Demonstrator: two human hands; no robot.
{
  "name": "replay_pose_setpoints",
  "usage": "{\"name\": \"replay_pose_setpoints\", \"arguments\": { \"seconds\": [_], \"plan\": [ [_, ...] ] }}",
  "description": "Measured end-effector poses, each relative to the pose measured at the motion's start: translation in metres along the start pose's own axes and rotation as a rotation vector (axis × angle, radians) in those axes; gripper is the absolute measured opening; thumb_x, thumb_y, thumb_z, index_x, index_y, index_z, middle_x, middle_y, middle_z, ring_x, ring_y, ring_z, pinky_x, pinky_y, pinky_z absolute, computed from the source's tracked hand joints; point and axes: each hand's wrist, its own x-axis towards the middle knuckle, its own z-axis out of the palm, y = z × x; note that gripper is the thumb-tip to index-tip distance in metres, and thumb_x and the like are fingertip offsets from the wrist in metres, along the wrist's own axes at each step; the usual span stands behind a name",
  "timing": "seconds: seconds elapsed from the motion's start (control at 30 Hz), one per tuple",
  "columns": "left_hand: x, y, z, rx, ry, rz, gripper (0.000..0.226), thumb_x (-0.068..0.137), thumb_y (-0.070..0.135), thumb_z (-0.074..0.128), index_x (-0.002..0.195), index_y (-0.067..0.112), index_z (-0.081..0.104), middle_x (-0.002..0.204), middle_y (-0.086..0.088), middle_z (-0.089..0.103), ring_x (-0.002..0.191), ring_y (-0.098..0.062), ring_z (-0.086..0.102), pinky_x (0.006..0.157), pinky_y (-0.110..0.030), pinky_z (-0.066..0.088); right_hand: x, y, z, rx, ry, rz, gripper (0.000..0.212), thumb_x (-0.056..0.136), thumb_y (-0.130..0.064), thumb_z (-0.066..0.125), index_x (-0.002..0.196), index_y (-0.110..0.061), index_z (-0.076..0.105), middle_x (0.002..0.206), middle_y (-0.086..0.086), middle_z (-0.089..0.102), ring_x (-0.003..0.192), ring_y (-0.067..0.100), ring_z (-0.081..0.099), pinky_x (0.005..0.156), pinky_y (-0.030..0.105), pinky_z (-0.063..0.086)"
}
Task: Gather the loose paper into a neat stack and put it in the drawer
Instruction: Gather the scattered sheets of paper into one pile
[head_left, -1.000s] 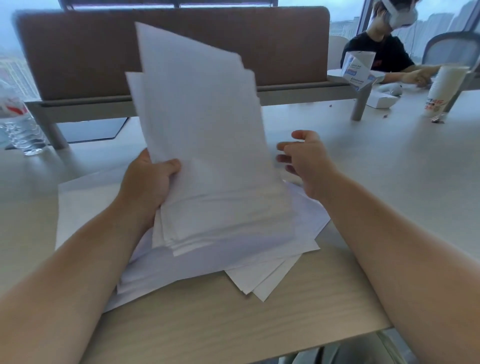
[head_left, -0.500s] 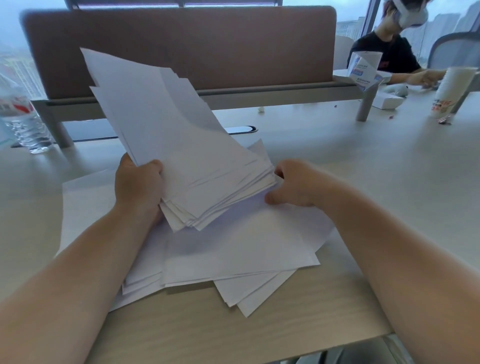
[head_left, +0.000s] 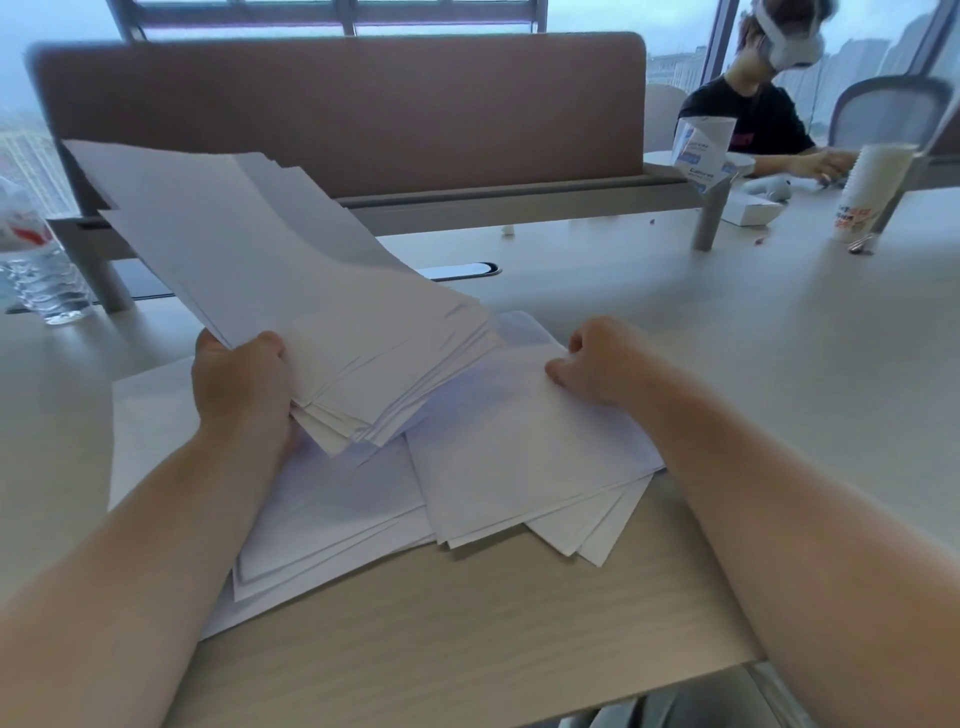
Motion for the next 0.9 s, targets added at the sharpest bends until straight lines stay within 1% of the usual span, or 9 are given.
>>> {"name": "replay_pose_setpoints", "arguments": {
  "seconds": [0.07, 0.17, 0.37, 0.43, 0.5, 0.57, 0.67, 0.83, 0.9],
  "plan": [
    [0.001, 0.000, 0.000, 0.008, -0.017, 0.007, 0.038, 0.089, 0.010, 0.058, 0.125, 0.019, 0.060, 0.112, 0.003, 0.065, 0.100, -0.024, 0.063, 0.081, -0.024, 0.045, -0.005, -0.003, -0.002, -0.006, -0.086, 0.020, 0.047, 0.080, -0.058, 0.072, 0.096, -0.014, 0.065, 0.098, 0.006, 0.067, 0.089, 0.030, 0.063, 0.068, 0.031, 0.043],
    [-0.001, 0.001, 0.002, 0.015, -0.036, 0.015, 0.035, 0.089, 0.011, 0.058, 0.124, 0.019, 0.061, 0.111, 0.002, 0.066, 0.098, -0.024, 0.062, 0.085, -0.027, 0.046, -0.010, -0.008, -0.006, -0.017, -0.131, 0.029, 0.051, 0.078, -0.060, 0.076, 0.096, -0.014, 0.064, 0.094, 0.005, 0.066, 0.085, 0.029, 0.063, 0.068, 0.031, 0.044],
    [-0.006, 0.003, 0.005, -0.010, -0.058, 0.007, 0.036, 0.081, 0.017, 0.059, 0.116, 0.025, 0.063, 0.110, 0.000, 0.071, 0.103, -0.028, 0.068, 0.098, -0.043, 0.057, -0.014, -0.016, -0.008, 0.062, -0.139, -0.064, 0.053, 0.084, -0.042, 0.078, 0.129, -0.018, 0.061, 0.128, 0.002, 0.063, 0.113, 0.029, 0.061, 0.095, 0.035, 0.050],
    [-0.007, 0.003, 0.006, -0.016, -0.065, 0.000, 0.036, 0.080, 0.017, 0.059, 0.115, 0.026, 0.062, 0.110, 0.000, 0.071, 0.102, -0.027, 0.069, 0.098, -0.044, 0.058, -0.015, -0.018, -0.007, 0.063, -0.124, -0.068, 0.054, 0.085, -0.040, 0.077, 0.130, -0.017, 0.059, 0.130, 0.004, 0.063, 0.114, 0.029, 0.061, 0.095, 0.035, 0.051],
    [-0.008, 0.003, 0.006, -0.014, -0.067, 0.006, 0.033, 0.081, 0.018, 0.059, 0.112, 0.027, 0.061, 0.110, 0.001, 0.071, 0.102, -0.027, 0.069, 0.098, -0.044, 0.058, -0.017, -0.018, -0.009, 0.016, -0.115, -0.033, 0.053, 0.084, -0.046, 0.078, 0.121, -0.015, 0.057, 0.121, 0.005, 0.062, 0.107, 0.029, 0.060, 0.086, 0.035, 0.049],
    [-0.009, 0.003, 0.006, -0.014, -0.062, 0.018, 0.035, 0.080, 0.018, 0.059, 0.113, 0.027, 0.063, 0.109, 0.002, 0.071, 0.102, -0.027, 0.069, 0.098, -0.044, 0.058, -0.019, -0.016, -0.012, -0.042, -0.120, -0.009, 0.044, 0.083, -0.049, 0.078, 0.099, -0.016, 0.054, 0.107, 0.004, 0.062, 0.094, 0.028, 0.056, 0.077, 0.032, 0.043],
    [-0.010, 0.003, 0.007, -0.018, -0.063, 0.032, 0.038, 0.084, 0.017, 0.059, 0.121, 0.026, 0.063, 0.111, 0.002, 0.070, 0.103, -0.026, 0.067, 0.097, -0.040, 0.057, -0.019, -0.017, -0.013, -0.083, -0.117, -0.006, 0.040, 0.085, -0.048, 0.076, 0.081, -0.017, 0.053, 0.094, 0.006, 0.061, 0.086, 0.029, 0.056, 0.073, 0.030, 0.041],
    [-0.011, 0.002, 0.008, -0.016, -0.073, 0.040, 0.037, 0.087, 0.015, 0.059, 0.122, 0.024, 0.064, 0.111, 0.002, 0.069, 0.100, -0.024, 0.066, 0.087, -0.031, 0.052, -0.018, -0.020, -0.010, -0.038, -0.136, -0.040, 0.042, 0.087, -0.041, 0.075, 0.115, -0.010, 0.068, 0.113, 0.010, 0.069, 0.093, 0.030, 0.062, 0.075, 0.028, 0.044],
    [-0.012, 0.002, 0.007, -0.014, -0.074, 0.044, 0.038, 0.084, 0.018, 0.059, 0.120, 0.026, 0.065, 0.110, 0.003, 0.071, 0.100, -0.024, 0.068, 0.089, -0.034, 0.055, -0.017, -0.020, -0.010, -0.026, -0.161, -0.039, 0.044, 0.087, -0.041, 0.075, 0.117, -0.009, 0.068, 0.113, 0.011, 0.070, 0.092, 0.029, 0.061, 0.075, 0.028, 0.044]
  ]
}}
